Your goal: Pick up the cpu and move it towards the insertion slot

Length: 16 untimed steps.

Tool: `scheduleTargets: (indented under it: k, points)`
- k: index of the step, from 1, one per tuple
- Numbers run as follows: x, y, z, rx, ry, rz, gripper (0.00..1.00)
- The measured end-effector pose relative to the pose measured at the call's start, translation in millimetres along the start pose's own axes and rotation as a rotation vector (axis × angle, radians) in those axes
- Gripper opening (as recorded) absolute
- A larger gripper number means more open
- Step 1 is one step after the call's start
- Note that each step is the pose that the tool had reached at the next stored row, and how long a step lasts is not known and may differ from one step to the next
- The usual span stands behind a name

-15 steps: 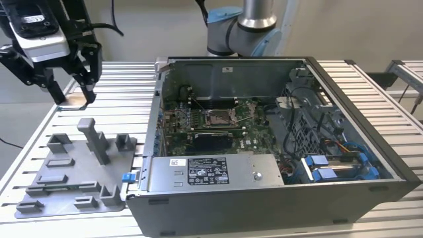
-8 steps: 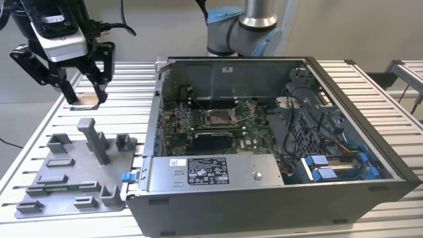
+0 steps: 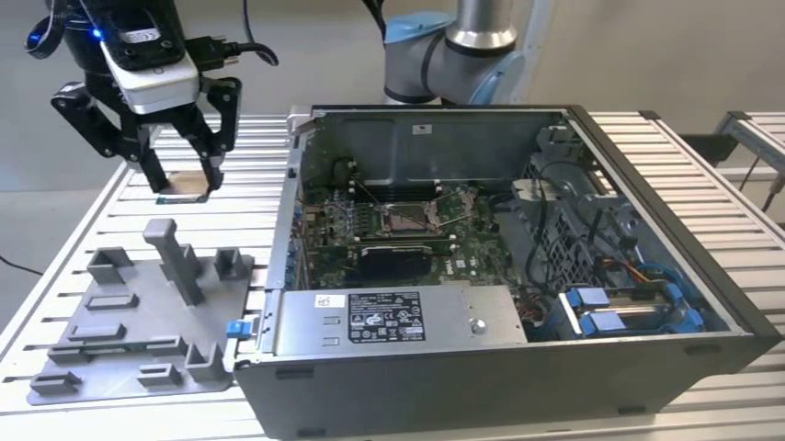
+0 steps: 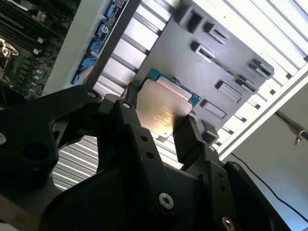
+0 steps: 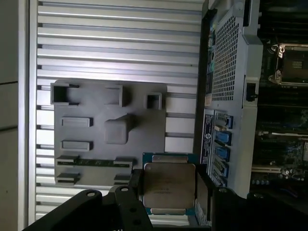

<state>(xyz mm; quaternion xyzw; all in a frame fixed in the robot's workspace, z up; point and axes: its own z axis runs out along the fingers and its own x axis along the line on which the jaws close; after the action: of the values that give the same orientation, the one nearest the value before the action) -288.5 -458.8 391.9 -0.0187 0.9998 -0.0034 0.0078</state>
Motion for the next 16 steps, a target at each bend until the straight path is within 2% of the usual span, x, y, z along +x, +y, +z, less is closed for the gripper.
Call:
scheduleTargets:
  k: [8, 16]
  points:
    - [-14.3, -0.5, 0.1, 0.0001, 0.0001, -0.001, 0.00]
    - [-35.2, -1.3, 0.5, 0.0000, 0.0000, -0.004, 0.00]
